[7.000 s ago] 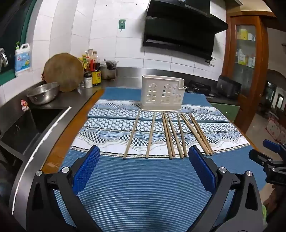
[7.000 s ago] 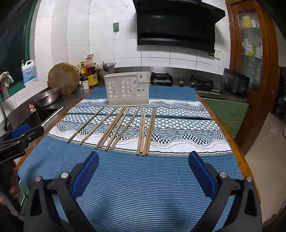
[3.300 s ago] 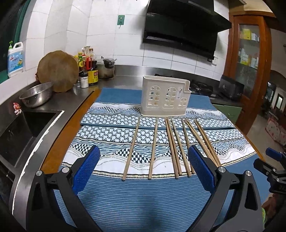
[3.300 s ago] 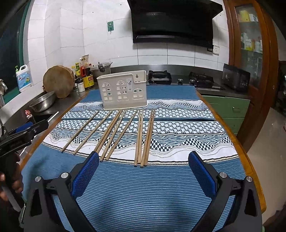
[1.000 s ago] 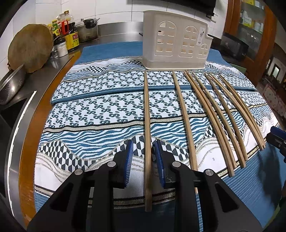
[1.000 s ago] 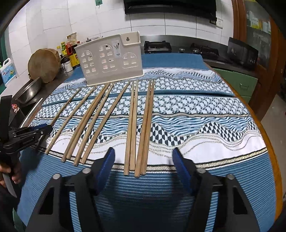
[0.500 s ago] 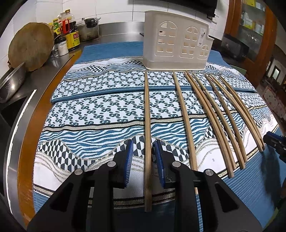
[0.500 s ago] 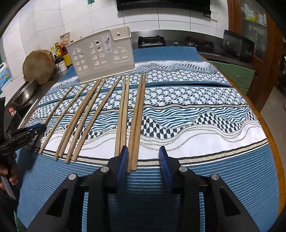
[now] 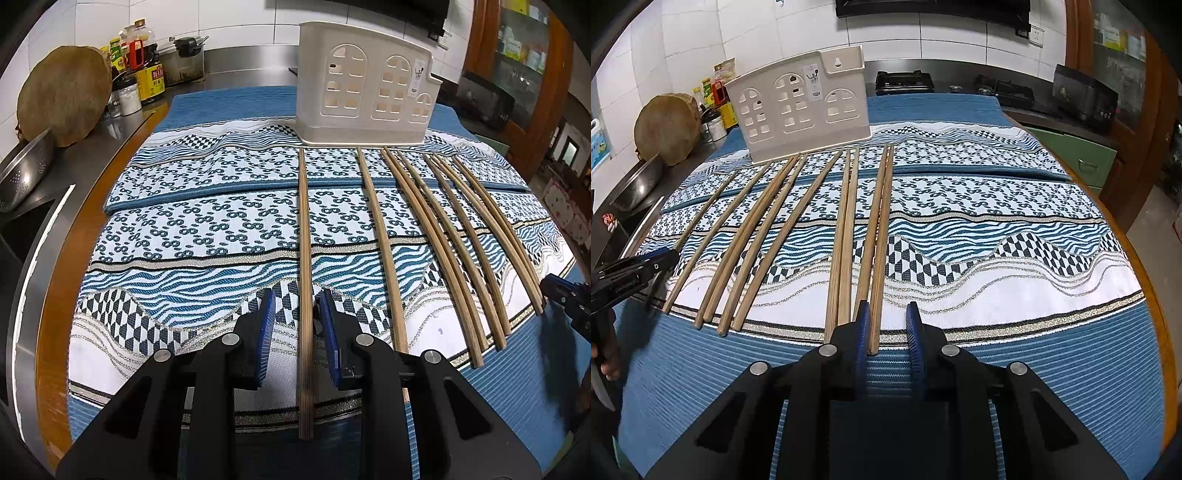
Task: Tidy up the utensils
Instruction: 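Close the right tool on its chopstick while the left tool closes on another and lifts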
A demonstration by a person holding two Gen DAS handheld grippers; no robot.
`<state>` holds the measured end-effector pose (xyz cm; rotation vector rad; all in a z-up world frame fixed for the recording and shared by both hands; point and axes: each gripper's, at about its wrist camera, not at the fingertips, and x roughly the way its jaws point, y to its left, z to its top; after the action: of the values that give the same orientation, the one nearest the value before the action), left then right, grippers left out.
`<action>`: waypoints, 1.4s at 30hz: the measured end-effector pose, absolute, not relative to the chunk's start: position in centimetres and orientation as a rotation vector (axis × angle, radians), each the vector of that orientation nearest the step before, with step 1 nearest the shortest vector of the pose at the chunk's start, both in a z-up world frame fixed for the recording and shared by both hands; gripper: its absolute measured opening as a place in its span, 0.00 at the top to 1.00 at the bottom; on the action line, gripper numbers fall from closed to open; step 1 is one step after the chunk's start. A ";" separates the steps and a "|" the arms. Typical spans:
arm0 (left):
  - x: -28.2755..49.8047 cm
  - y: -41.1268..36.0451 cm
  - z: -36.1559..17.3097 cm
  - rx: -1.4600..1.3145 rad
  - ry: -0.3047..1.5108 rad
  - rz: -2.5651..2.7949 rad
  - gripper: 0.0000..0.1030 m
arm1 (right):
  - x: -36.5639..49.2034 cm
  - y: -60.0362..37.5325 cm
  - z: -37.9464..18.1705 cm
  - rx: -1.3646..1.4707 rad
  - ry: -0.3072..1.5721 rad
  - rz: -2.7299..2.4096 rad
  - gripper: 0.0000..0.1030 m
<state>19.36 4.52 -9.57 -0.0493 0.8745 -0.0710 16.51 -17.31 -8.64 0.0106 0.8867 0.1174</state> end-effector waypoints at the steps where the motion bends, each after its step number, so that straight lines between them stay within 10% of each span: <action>1: 19.4 4.6 -9.6 -0.051 0.874 -0.072 0.76 | 16.5 -17.3 -8.6 0.011 0.886 0.117 0.81; 29: 19.4 3.6 -9.5 -0.047 0.898 0.006 0.75 | 18.1 -17.0 -9.0 -0.040 0.894 0.130 0.93; 42: 19.5 4.1 -9.5 -0.089 0.896 0.006 0.91 | 17.6 -17.8 -8.7 -0.022 0.878 0.146 0.94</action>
<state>19.51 4.10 -9.50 -0.0893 0.8955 0.0056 17.62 -17.79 -8.69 -0.0216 0.8781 0.1459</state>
